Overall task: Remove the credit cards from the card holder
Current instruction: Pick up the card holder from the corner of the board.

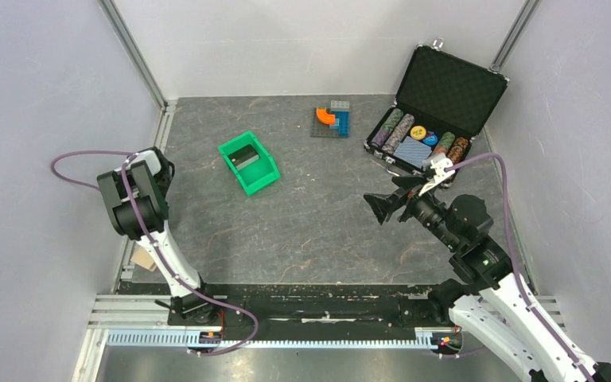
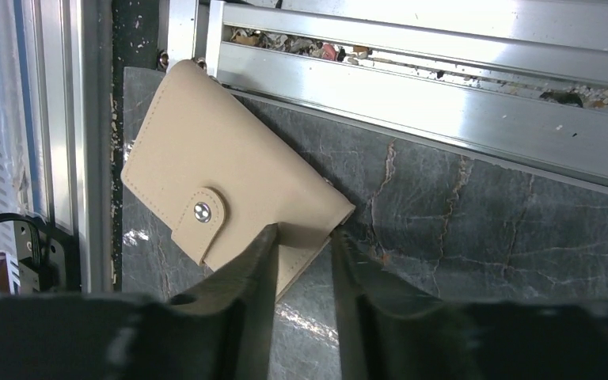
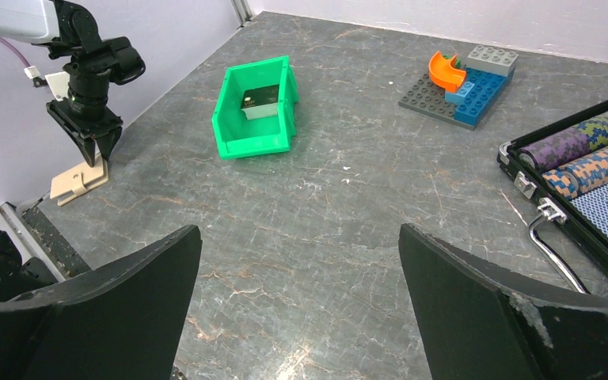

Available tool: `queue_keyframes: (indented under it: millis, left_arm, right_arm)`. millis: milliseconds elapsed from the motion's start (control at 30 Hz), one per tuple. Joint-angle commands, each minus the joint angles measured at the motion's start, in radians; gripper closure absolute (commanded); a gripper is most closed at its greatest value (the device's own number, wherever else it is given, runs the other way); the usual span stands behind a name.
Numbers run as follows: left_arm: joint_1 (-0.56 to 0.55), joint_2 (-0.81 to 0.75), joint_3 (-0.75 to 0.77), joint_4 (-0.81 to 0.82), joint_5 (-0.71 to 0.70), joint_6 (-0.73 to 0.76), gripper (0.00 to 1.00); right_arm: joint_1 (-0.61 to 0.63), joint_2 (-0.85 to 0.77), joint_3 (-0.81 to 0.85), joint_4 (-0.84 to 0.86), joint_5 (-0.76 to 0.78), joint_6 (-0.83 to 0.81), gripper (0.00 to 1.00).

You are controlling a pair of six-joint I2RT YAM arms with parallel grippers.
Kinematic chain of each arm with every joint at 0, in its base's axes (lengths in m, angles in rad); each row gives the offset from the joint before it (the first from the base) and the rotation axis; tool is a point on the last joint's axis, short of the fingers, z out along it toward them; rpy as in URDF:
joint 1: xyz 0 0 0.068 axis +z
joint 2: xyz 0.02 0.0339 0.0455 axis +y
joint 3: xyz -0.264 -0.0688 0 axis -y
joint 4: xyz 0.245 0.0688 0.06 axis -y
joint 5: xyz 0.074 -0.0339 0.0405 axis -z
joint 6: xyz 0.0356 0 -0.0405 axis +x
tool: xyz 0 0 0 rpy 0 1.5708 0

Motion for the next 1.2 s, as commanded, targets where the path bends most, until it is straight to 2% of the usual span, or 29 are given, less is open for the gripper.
queue_keyframes:
  millis: [0,33,133,167,333,500,633,800,933,1067,1167]
  left_arm:
    - [0.010,0.014,0.004,0.025,-0.002,0.028,0.69]
    - [0.010,0.014,0.003,0.026,0.001,0.027,0.71]
    - [0.009,0.004,-0.001,0.026,0.023,0.026,0.93]
    - [0.008,-0.006,-0.004,0.026,0.032,0.024,0.98]
    - [-0.020,-0.071,-0.020,0.053,0.063,0.090,0.98]
    - [-0.139,-0.153,-0.062,0.082,0.049,0.136,0.98]
    - [-0.309,-0.226,-0.096,0.098,0.034,0.182,0.98]
    - [-0.578,-0.382,-0.177,0.179,0.025,0.257,0.98]
    - [-0.745,-0.515,-0.249,0.200,0.023,0.303,0.98]
    - [-0.866,-0.650,-0.338,0.231,0.143,0.342,0.98]
    - [-0.956,-0.743,-0.418,0.347,0.298,0.427,0.98]
  right_arm:
    - [-0.001,-0.004,0.041,0.020,0.016,-0.009,0.01]
    - [-0.002,-0.003,0.042,0.019,0.018,-0.009,0.01]
    - [-0.001,-0.004,0.044,0.018,0.023,-0.008,0.01]
    - [-0.002,-0.004,0.044,0.017,0.025,-0.010,0.01]
    - [-0.001,-0.002,0.038,0.015,0.042,-0.010,0.01]
    - [-0.002,0.014,0.021,0.023,0.062,0.002,0.01]
    - [-0.002,0.019,0.010,0.023,0.083,0.007,0.01]
    - [-0.001,0.002,-0.018,0.036,0.091,-0.002,0.01]
    - [-0.002,-0.011,-0.035,0.036,0.100,-0.006,0.01]
    - [-0.002,-0.021,-0.055,0.044,0.113,-0.001,0.01]
    - [-0.002,-0.019,-0.072,0.045,0.117,0.003,0.01]
